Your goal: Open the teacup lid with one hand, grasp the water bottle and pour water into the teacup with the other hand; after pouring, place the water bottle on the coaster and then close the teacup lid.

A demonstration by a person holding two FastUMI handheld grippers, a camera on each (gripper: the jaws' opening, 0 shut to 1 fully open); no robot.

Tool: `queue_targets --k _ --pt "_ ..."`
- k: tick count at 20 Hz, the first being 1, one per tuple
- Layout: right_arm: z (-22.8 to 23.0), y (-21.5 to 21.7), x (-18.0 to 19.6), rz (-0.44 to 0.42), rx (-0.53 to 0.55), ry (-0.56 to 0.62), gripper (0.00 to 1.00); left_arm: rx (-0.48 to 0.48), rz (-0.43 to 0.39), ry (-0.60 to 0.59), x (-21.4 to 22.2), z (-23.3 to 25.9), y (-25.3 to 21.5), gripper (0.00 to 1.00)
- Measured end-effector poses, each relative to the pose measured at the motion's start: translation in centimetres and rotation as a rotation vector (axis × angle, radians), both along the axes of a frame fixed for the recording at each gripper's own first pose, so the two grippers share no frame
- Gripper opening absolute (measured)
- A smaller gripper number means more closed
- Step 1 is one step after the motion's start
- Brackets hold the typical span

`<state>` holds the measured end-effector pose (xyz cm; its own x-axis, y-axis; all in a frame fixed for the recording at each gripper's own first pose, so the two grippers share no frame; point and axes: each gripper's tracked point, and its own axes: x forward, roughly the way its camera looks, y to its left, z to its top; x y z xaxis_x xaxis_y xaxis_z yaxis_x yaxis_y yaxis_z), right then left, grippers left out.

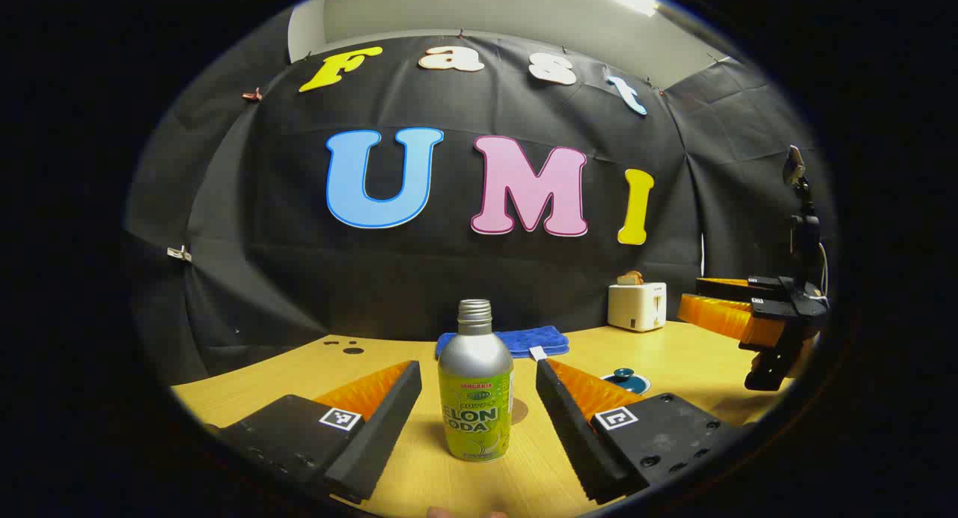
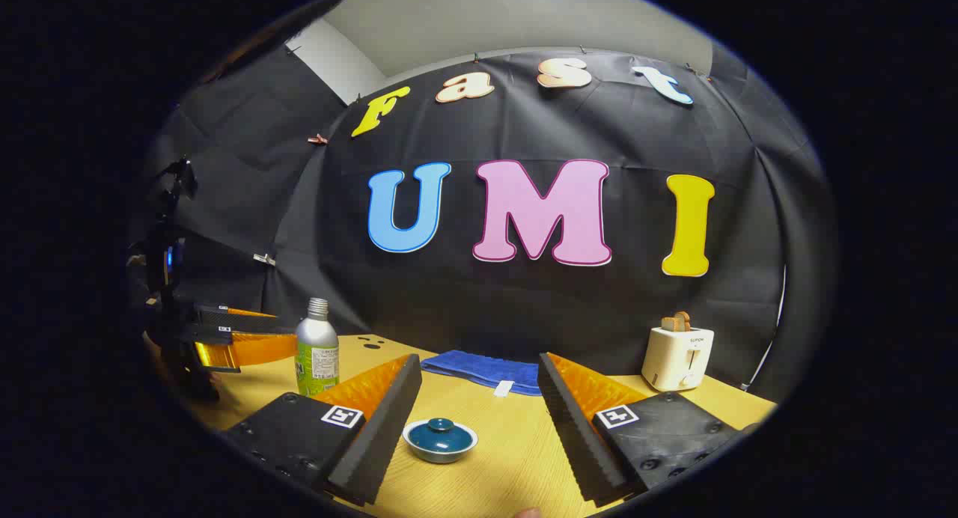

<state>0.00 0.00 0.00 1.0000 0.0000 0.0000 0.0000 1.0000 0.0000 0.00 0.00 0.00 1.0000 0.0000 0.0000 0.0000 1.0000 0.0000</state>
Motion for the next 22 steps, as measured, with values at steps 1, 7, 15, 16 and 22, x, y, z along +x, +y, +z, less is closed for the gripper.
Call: queue_targets --k 1,7,15,16,22 --pt "-0.1 0.2 0.0 0.007 0.0 0.005 0.97 0.006 -0.001 0.003 0.0 0.0 -0.1 0.97" --pt "-0.4 1.0 -0.2 0.04 0.005 0.045 0.97 0.012 -0.002 0.016 -0.2 0.0 -0.3 0.97" --pt "-0.6 0.5 0.0 0.03 0.016 0.057 0.97 0.001 0.002 0.006 -0.3 0.5 -0.3 0.97" --pt "-0.7 0.5 0.1 0.028 0.017 0.062 0.97 0.003 0.003 0.005 -0.3 0.6 -0.2 0.97" --pt "-2.9 1.4 2.8 0.054 -0.002 0.159 0.96 -0.006 0.006 0.014 -0.1 0.1 0.2 0.97"
